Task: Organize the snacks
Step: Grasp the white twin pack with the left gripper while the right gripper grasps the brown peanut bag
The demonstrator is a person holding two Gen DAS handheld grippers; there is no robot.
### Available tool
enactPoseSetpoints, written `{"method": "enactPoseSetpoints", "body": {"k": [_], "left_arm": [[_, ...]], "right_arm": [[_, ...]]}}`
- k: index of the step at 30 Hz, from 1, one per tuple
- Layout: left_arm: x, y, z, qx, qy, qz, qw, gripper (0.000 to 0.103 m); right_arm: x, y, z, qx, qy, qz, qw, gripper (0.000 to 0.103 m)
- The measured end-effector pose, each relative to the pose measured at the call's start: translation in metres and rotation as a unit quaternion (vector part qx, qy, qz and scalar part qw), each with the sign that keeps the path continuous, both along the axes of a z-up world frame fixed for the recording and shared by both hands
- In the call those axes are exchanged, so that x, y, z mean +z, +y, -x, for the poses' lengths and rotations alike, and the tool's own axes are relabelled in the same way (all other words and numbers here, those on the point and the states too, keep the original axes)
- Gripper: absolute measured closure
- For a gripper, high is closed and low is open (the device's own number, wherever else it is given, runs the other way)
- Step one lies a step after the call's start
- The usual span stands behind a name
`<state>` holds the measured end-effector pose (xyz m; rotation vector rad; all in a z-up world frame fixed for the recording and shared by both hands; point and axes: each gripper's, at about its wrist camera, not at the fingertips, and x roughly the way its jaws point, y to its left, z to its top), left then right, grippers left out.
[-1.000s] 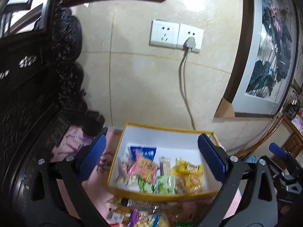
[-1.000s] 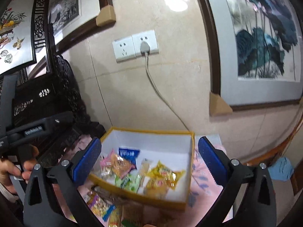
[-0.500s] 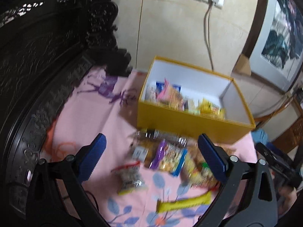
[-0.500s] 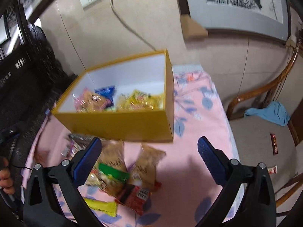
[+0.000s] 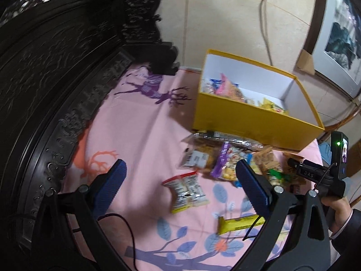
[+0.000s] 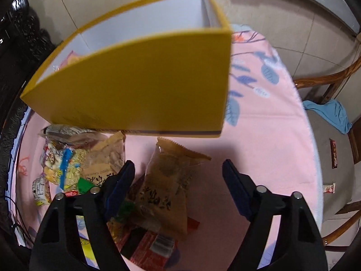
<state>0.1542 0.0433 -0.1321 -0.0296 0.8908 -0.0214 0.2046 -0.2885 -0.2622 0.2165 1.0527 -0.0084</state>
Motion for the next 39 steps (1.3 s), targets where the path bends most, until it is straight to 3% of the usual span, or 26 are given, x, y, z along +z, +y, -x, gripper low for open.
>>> {"method": "enactPoseSetpoints", "body": {"k": [1,6,11,20,31,35,38,39], "left_arm": [[-0.002,0.004,0.0,0.006,0.002,0.0,1.0,0.004],[-0.017,0.014,-0.003,0.017,0.023,-0.005,0.9996,0.004],[-0.044,0.001,-0.008,0.003,0.049,-0.015,0.9987,0.004],[-0.097,-0.023,-0.026,0.001,0.09,-0.03,0.9955,0.004],[-0.133,-0.017,-0.042,0.02,0.132,-0.029,0.9906,0.005],[-0.143,-0.016,-0.044,0.016,0.143,-0.019,0.9893,0.024],[-0.137,-0.02,-0.041,-0.006,0.126,-0.024,0.9917,0.053],[-0.136,-0.021,-0.04,-0.013,0.127,-0.021,0.9915,0.057]], "right_arm": [[-0.005,0.003,-0.002,0.011,0.011,0.005,1.0,0.053],[0.004,0.005,0.01,0.021,-0.008,0.025,0.999,0.071],[0.032,-0.007,0.035,-0.001,-0.044,0.012,0.999,0.073],[0.085,0.0,0.077,0.027,-0.103,-0.03,0.994,0.073],[0.103,0.015,0.076,0.033,-0.114,-0.053,0.992,0.073],[0.108,0.016,0.076,0.033,-0.119,-0.054,0.991,0.073],[0.111,0.016,0.076,0.032,-0.121,-0.054,0.991,0.073],[0.111,0.016,0.075,0.033,-0.122,-0.055,0.991,0.073]]}}
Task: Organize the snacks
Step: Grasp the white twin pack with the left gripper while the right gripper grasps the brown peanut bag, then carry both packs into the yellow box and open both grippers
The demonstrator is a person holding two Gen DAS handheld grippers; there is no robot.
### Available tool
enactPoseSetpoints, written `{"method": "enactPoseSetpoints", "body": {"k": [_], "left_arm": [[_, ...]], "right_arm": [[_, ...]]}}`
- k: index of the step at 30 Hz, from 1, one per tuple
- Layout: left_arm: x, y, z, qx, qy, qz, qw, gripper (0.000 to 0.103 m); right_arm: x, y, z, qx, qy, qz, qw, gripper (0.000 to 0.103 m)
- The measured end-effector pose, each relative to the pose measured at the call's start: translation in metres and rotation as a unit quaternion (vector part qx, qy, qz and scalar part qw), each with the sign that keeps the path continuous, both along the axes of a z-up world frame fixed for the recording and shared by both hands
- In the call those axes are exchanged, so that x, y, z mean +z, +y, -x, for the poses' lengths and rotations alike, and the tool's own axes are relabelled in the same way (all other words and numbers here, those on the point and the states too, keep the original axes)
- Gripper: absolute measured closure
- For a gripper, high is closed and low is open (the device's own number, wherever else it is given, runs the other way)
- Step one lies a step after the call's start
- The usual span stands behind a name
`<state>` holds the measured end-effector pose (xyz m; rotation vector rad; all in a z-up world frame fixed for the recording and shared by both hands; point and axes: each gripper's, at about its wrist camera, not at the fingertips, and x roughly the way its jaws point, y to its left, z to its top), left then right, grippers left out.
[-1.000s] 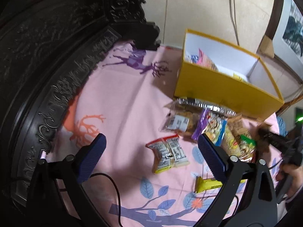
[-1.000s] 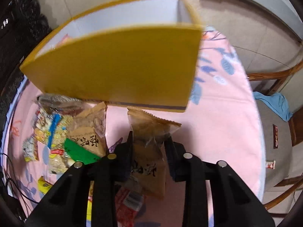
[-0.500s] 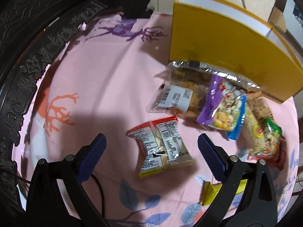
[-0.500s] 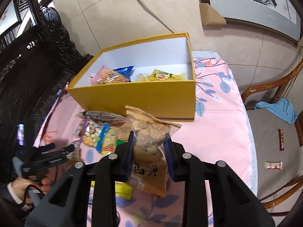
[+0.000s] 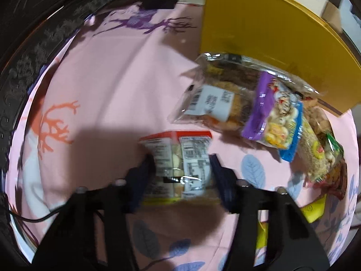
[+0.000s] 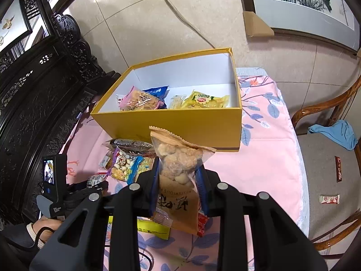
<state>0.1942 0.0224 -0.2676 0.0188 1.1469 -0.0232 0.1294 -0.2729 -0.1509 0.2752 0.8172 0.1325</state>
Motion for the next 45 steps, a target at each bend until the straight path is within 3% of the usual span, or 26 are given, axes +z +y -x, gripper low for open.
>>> {"method": "enactPoseSetpoints", "body": {"k": [5,22,36,45], "left_arm": [[0.014,0.003,0.014,-0.005,-0.019,0.023,0.9995,0.059],[0.111,-0.018,0.036,-0.048,-0.112,0.066,0.9903,0.059],[0.211,-0.056,0.002,-0.088,-0.218,0.097,0.9671,0.059],[0.248,-0.084,-0.039,-0.105,-0.266,0.101,0.9528,0.059]], "right_arm": [[0.004,0.0,0.001,0.003,-0.006,-0.003,1.0,0.073],[0.022,0.002,0.005,0.006,-0.03,-0.007,1.0,0.073],[0.077,-0.011,-0.017,-0.008,-0.107,0.001,0.994,0.073],[0.104,-0.019,-0.054,-0.016,-0.157,0.015,0.987,0.073]]}}
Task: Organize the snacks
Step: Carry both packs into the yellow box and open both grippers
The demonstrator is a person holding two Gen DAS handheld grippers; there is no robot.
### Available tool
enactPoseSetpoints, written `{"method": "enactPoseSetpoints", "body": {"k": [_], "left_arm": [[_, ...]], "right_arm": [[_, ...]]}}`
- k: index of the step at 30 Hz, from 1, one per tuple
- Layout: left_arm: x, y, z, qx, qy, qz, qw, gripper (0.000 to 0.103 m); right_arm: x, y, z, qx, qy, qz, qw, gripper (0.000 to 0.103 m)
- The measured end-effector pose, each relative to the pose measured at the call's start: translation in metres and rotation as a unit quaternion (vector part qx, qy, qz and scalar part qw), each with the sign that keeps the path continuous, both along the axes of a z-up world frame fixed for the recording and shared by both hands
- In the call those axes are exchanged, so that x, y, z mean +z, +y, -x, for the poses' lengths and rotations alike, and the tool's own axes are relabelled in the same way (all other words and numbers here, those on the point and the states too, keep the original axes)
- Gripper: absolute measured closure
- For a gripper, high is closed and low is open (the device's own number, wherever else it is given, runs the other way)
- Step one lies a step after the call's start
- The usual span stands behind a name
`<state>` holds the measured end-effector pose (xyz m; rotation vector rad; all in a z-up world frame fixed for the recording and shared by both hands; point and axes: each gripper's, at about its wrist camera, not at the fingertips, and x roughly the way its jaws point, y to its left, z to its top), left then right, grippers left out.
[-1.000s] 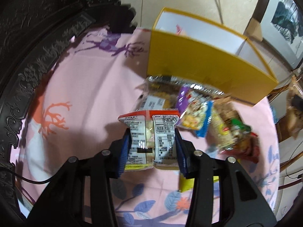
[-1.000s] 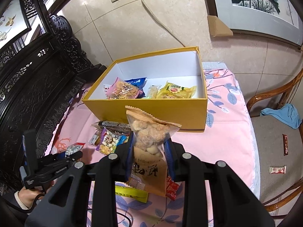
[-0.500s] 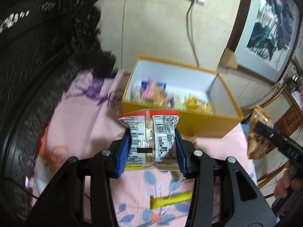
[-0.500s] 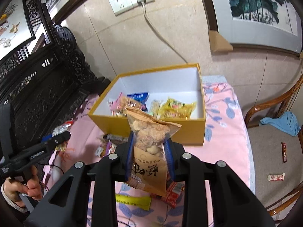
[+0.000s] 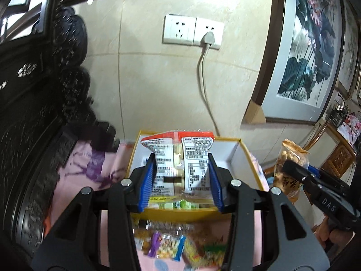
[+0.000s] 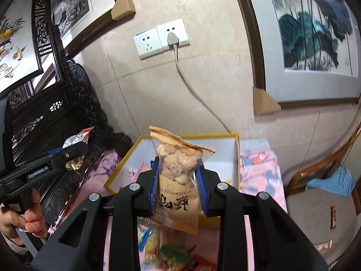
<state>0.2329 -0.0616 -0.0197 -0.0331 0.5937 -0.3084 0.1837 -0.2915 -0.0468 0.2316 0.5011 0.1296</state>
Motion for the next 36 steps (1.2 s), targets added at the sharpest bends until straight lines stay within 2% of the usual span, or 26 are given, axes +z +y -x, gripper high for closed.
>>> {"method": "enactPoseSetpoints", "body": {"k": [5,6,7,8,9,10,12,16,20,25,30,36], "left_arm": [[0.003,-0.014,-0.038,0.007,-0.013,-0.003,0.9999,0.058],[0.001,-0.018,-0.049,0.011,-0.011,-0.009,0.9998,0.045],[0.0,-0.02,-0.057,0.02,-0.008,-0.017,0.9996,0.032],[-0.001,-0.021,-0.062,0.04,-0.006,-0.027,0.9988,0.012],[0.001,-0.02,-0.063,0.066,-0.009,-0.032,0.9973,0.011],[0.004,-0.018,-0.059,0.067,-0.016,-0.025,0.9973,0.011],[0.009,-0.014,-0.047,0.053,-0.033,-0.012,0.998,0.008],[-0.003,-0.007,-0.031,0.05,-0.021,-0.021,0.9983,0.007],[-0.028,0.008,-0.014,0.057,0.019,-0.014,0.9981,0.007],[-0.063,0.02,0.014,0.058,0.065,-0.024,0.9959,0.007],[-0.097,0.031,0.043,0.055,0.114,-0.037,0.9912,0.007],[-0.121,0.047,0.068,0.06,0.149,-0.053,0.9856,0.007]], "right_arm": [[0.002,-0.004,-0.034,-0.004,-0.016,0.005,1.0,0.072],[0.001,-0.004,-0.042,-0.001,-0.014,0.003,1.0,0.068],[-0.001,-0.004,-0.053,-0.009,-0.001,0.007,1.0,0.053],[-0.001,-0.005,-0.056,-0.026,0.009,0.012,1.0,0.041],[0.001,-0.007,-0.055,-0.033,0.006,0.01,0.999,0.035],[0.004,-0.01,-0.049,-0.027,-0.008,-0.002,1.0,0.035],[0.005,-0.01,-0.04,-0.023,-0.017,0.006,1.0,0.034],[-0.008,-0.011,-0.023,-0.017,0.005,0.015,1.0,0.034],[-0.034,-0.013,0.001,-0.02,0.046,0.017,0.999,0.034],[-0.075,-0.01,0.03,-0.025,0.106,0.015,0.994,0.034],[-0.13,0.0,0.054,-0.039,0.184,0.006,0.982,0.034],[-0.176,0.011,0.055,-0.044,0.258,0.008,0.965,0.034]]}}
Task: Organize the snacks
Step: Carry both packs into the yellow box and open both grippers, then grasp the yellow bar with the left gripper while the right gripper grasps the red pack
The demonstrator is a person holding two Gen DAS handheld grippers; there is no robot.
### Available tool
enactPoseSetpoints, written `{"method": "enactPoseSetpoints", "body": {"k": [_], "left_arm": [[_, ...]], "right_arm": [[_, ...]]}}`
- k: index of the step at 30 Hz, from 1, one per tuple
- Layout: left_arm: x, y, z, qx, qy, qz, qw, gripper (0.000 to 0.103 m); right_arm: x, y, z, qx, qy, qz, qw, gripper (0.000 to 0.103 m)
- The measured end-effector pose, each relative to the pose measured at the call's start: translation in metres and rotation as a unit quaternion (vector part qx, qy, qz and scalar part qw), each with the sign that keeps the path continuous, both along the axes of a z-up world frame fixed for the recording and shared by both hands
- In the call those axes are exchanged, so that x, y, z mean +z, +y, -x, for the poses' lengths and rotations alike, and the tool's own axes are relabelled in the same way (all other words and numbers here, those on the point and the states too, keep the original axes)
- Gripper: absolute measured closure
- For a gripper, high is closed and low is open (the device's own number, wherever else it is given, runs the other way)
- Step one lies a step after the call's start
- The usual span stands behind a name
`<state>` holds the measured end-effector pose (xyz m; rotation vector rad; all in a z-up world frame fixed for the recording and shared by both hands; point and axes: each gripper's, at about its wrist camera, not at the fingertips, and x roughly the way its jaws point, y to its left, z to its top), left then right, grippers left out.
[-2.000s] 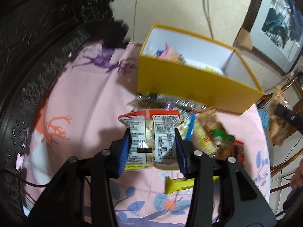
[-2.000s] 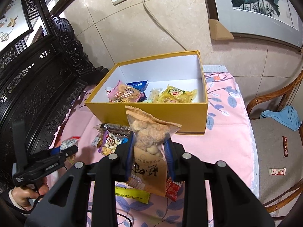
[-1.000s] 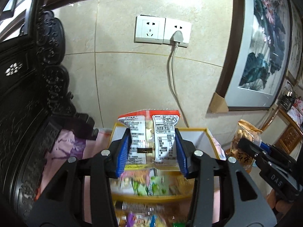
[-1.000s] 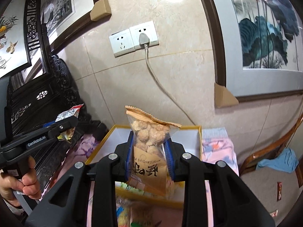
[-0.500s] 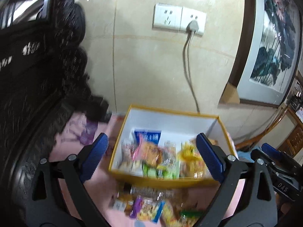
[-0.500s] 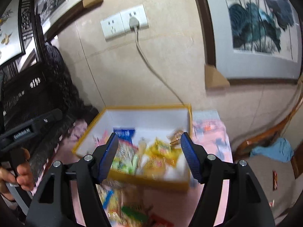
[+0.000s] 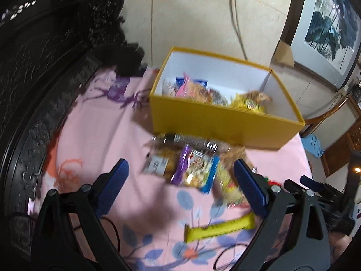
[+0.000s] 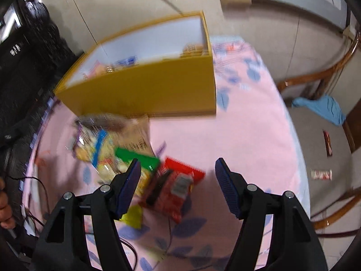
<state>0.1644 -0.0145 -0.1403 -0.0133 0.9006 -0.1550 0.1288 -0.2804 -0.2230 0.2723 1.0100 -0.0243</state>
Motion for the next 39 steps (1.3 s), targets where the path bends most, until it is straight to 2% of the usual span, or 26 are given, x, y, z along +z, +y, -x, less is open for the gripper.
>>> {"method": "enactPoseSetpoints", "body": {"k": [6,15,20,22,25,27,30,33,37,39], "left_arm": [[-0.007,0.01,0.011,0.008,0.017,-0.002,0.9998,0.007],[-0.012,0.004,0.016,-0.005,0.024,-0.014,0.9996,0.007],[-0.014,0.011,0.016,0.006,0.031,-0.011,0.9994,0.007],[-0.015,0.014,0.016,0.011,0.034,-0.01,0.9993,0.007],[-0.016,0.016,0.015,0.013,0.036,-0.011,0.9992,0.007],[-0.015,0.015,0.015,0.01,0.032,-0.009,0.9994,0.007],[-0.018,0.009,0.015,-0.006,0.028,-0.017,0.9994,0.007],[-0.024,0.0,0.014,-0.02,0.025,-0.036,0.9989,0.007],[-0.036,-0.009,0.015,-0.039,0.03,-0.058,0.9971,0.007],[-0.044,-0.016,0.015,-0.064,0.034,-0.065,0.9953,0.007]], "right_arm": [[-0.025,0.005,-0.004,-0.001,0.048,-0.027,0.998,0.034],[-0.042,0.014,-0.02,-0.005,0.062,-0.041,0.997,0.034],[-0.044,0.004,-0.012,0.007,0.07,-0.057,0.996,0.044],[-0.044,0.001,-0.01,0.007,0.069,-0.053,0.996,0.053],[-0.045,0.001,-0.012,0.004,0.073,-0.056,0.996,0.053],[-0.044,0.006,-0.014,0.01,0.073,-0.038,0.997,0.052],[-0.042,0.023,-0.021,0.037,0.067,0.015,0.997,0.049],[-0.042,0.033,-0.019,0.061,0.061,0.053,0.995,0.055],[-0.039,0.026,-0.007,0.075,0.068,0.05,0.994,0.057],[-0.039,0.019,0.007,0.089,0.064,0.046,0.993,0.057]]}}
